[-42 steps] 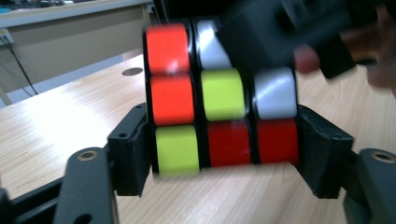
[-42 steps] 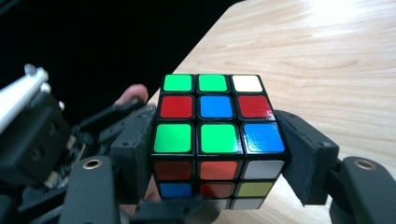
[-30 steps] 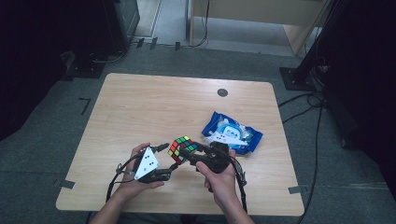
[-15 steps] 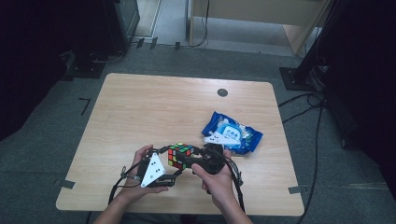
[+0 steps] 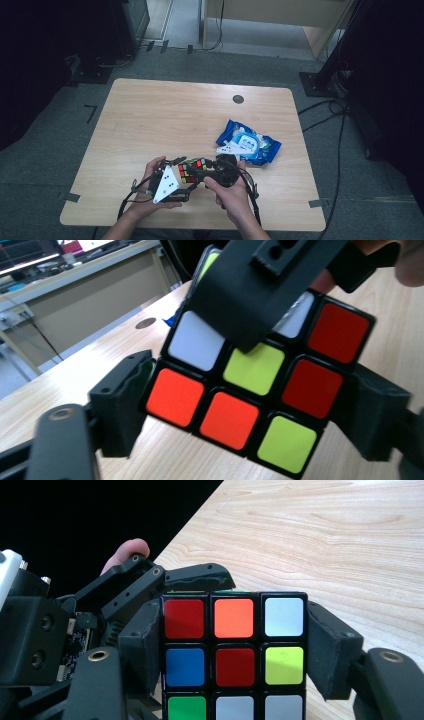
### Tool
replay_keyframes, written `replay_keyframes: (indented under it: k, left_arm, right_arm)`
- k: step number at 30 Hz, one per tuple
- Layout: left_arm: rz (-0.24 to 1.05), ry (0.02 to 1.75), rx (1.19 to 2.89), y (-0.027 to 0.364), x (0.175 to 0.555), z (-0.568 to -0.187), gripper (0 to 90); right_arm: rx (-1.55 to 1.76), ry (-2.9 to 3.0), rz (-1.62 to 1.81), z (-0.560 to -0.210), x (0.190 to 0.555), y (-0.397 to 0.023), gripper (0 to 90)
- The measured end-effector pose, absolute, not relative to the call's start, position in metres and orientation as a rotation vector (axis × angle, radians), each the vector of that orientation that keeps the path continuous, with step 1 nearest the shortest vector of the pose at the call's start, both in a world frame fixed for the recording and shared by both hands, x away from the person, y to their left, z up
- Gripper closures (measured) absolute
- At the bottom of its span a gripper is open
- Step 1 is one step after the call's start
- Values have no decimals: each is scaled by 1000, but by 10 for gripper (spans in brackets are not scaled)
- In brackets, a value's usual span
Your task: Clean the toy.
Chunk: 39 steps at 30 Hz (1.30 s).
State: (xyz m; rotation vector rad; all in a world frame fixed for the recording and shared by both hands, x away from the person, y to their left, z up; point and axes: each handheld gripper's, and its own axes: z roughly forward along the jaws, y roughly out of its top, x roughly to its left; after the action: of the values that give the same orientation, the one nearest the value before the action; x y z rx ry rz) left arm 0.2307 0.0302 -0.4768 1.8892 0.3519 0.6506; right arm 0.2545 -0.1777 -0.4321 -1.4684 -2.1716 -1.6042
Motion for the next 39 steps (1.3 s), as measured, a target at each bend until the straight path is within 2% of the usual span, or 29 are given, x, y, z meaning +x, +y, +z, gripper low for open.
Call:
replay_keyframes:
  k: [6,9,10,18,24,30,35,39]
  left_arm:
    - [624,353,1891,31,231,-477,284]
    - [620,353,1895,31,231,-476,297]
    - [623,357,1885,31,230,-477,339]
    - [604,426,1850,41,238,-474,340]
    - [577,492,1808,54,245,-471,340]
    - [574,493,1818,53,246,-472,340]
    - [570,488,1831,51,246,-474,340]
    - [565,490,1829,51,246,-474,339]
  right_arm:
    - [-1477,-2163,-1610,-432,255,-179,343]
    - [-1477,-2137,-1612,-434,257,-181,341]
    - [-1476,-2136,-1608,-434,257,-181,340]
    - [-1374,-2141,-1650,-424,262,-196,317]
    - [-1514,-2356,-1739,-414,267,-228,375]
    - [-1655,-2607,-1637,-452,283,-246,441]
    - [-1694,-2810,-1435,-495,294,-245,444]
    - [-1729,-3007,-1352,-507,293,-240,522]
